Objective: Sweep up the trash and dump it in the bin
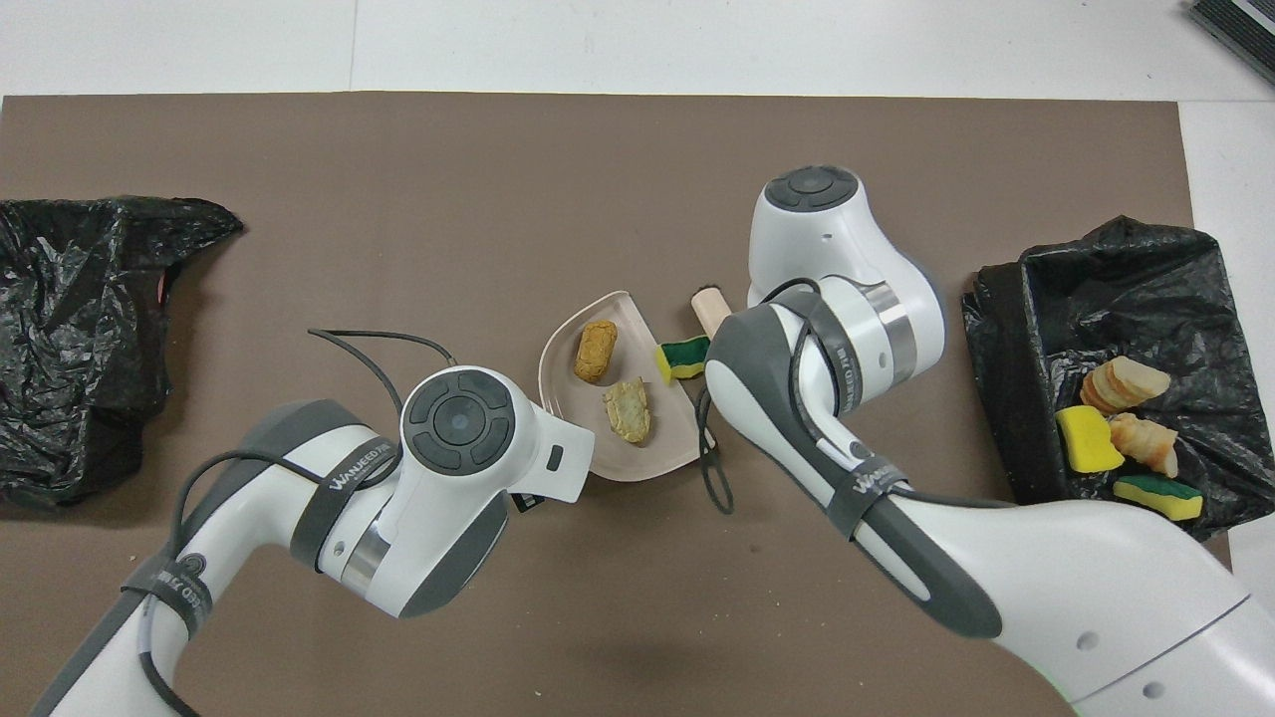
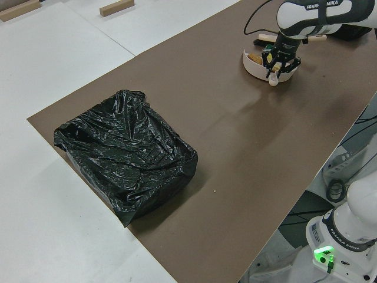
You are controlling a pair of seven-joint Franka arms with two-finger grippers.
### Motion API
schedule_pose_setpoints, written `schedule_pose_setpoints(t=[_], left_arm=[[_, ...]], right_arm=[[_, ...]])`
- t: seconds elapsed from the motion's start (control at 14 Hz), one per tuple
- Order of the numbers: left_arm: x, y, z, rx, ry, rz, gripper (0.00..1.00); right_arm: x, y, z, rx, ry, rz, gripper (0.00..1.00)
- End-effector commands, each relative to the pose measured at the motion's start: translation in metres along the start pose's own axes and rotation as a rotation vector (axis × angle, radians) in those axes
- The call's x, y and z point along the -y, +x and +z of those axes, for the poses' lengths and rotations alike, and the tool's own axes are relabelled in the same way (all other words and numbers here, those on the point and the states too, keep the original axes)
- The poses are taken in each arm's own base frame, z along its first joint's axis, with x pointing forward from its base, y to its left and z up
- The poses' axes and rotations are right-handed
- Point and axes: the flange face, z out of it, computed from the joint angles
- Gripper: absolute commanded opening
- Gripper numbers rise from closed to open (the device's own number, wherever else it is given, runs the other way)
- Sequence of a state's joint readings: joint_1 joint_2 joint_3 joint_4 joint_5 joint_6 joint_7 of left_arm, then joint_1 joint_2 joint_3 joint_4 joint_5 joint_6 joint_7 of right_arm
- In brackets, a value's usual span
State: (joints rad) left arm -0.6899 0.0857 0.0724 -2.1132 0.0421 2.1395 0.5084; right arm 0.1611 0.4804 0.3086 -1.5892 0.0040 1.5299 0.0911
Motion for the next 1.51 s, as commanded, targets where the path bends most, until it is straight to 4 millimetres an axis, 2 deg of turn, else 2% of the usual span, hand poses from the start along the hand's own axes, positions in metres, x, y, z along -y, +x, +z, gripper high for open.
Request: schedule_pose_setpoints(t=[0.0, 0.14, 0.22, 0.36, 0.43, 0.65, 0.79, 0.86, 1.0, 1.08, 1.22, 1.29, 1.43], left_arm=[[-0.011, -0.007, -0.004, 0.018, -0.006, 0.006, 0.0], [-0.006, -0.006, -0.005, 0.009, -0.001, 0.013, 0.0], [-0.004, -0.007, -0.004, 0.006, 0.001, 0.029, 0.0], [0.005, -0.006, -0.006, -0.048, -0.013, 0.091, 0.0], [0.022, -0.013, -0.004, -0.076, -0.025, 0.115, 0.0], [0.054, -0.027, -0.005, -0.132, -0.054, 0.155, 0.0], [0.09, -0.048, -0.025, -0.167, -0.038, 0.186, 0.0], [0.101, -0.055, -0.032, -0.175, -0.034, 0.197, 0.0], [0.134, -0.078, -0.049, -0.178, -0.046, 0.2, 0.0], [0.147, -0.088, -0.056, -0.181, -0.042, 0.232, 0.0], [0.18, -0.122, -0.071, -0.18, -0.046, 0.264, 0.0], [0.194, -0.14, -0.082, -0.177, -0.057, 0.277, 0.0], [0.219, -0.175, -0.099, -0.178, -0.065, 0.309, 0.0]], right_arm=[[0.04, -0.021, 0.005, 0.024, 0.082, 0.059, 0.0], [0.047, -0.034, -0.017, -0.017, 0.098, 0.06, 0.0], [0.043, -0.045, -0.035, -0.051, 0.1, 0.063, 0.0], [0.047, -0.072, -0.065, -0.107, 0.087, 0.074, 0.0], [0.049, -0.082, -0.073, -0.116, 0.083, 0.091, 0.0], [0.054, -0.092, -0.07, -0.082, 0.07, 0.136, 0.0], [0.058, -0.096, -0.065, -0.087, 0.064, 0.18, 0.0], [0.062, -0.096, -0.062, -0.111, 0.065, 0.198, 0.0], [0.089, -0.101, -0.044, -0.185, 0.059, 0.276, 0.0], [0.099, -0.108, -0.032, -0.221, 0.061, 0.295, 0.0], [0.119, -0.128, -0.009, -0.221, 0.109, 0.299, 0.0], [0.134, -0.134, 0.005, -0.213, 0.112, 0.293, 0.0], [0.187, -0.141, 0.03, -0.198, 0.144, 0.408, 0.0]])
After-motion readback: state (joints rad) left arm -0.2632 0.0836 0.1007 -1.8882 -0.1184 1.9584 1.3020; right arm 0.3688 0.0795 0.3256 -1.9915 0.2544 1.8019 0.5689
